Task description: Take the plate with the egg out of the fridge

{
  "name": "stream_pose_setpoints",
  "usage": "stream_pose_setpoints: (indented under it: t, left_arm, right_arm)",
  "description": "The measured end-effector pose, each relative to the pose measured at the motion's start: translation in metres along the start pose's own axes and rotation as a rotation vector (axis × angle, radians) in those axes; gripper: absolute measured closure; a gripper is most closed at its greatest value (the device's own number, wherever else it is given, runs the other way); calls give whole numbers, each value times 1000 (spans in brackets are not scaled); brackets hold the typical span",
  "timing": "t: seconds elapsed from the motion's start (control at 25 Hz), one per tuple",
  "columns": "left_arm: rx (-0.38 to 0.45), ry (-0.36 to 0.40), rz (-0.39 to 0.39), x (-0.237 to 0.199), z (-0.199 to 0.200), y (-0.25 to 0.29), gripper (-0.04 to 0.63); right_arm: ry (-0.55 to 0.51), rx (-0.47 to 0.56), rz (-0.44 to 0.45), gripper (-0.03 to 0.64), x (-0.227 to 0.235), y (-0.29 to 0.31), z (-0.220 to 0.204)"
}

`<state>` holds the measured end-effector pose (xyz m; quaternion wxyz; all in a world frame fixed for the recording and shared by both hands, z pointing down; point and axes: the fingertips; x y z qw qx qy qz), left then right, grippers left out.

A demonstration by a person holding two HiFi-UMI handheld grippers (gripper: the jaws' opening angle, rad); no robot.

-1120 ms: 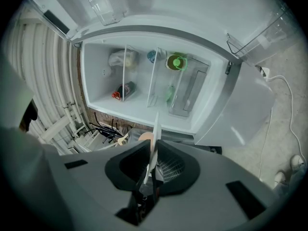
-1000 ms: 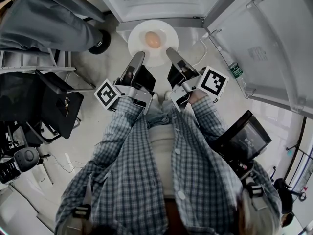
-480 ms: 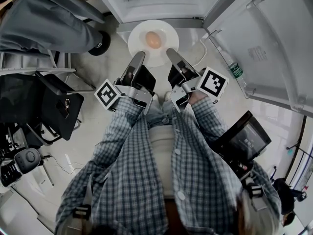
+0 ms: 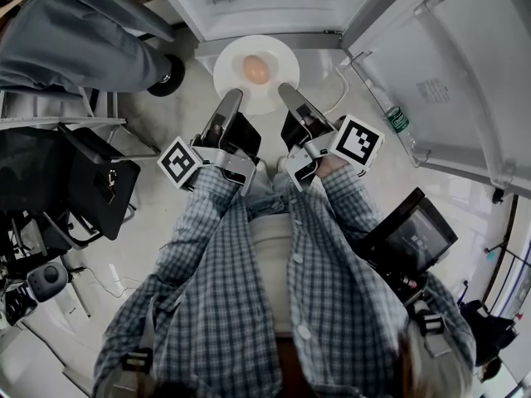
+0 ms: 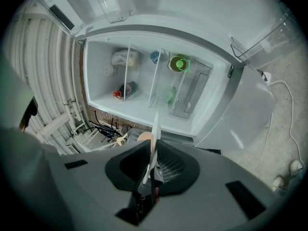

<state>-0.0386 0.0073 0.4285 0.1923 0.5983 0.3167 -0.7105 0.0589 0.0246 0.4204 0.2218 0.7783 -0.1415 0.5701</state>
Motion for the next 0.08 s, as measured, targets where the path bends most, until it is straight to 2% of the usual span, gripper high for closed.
stream_pose_setpoints:
  t: [0.08]
  left_arm:
    - [-1, 3, 0, -2, -1, 1, 537]
  right_arm:
    - [-2, 0, -2, 569, 2, -1, 1]
Point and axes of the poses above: the fingertips, and each gripper's own axes: y forward along the fingers, x to its right, z out of its top, and after that the axes turned 7 degrees about -z, right-handed
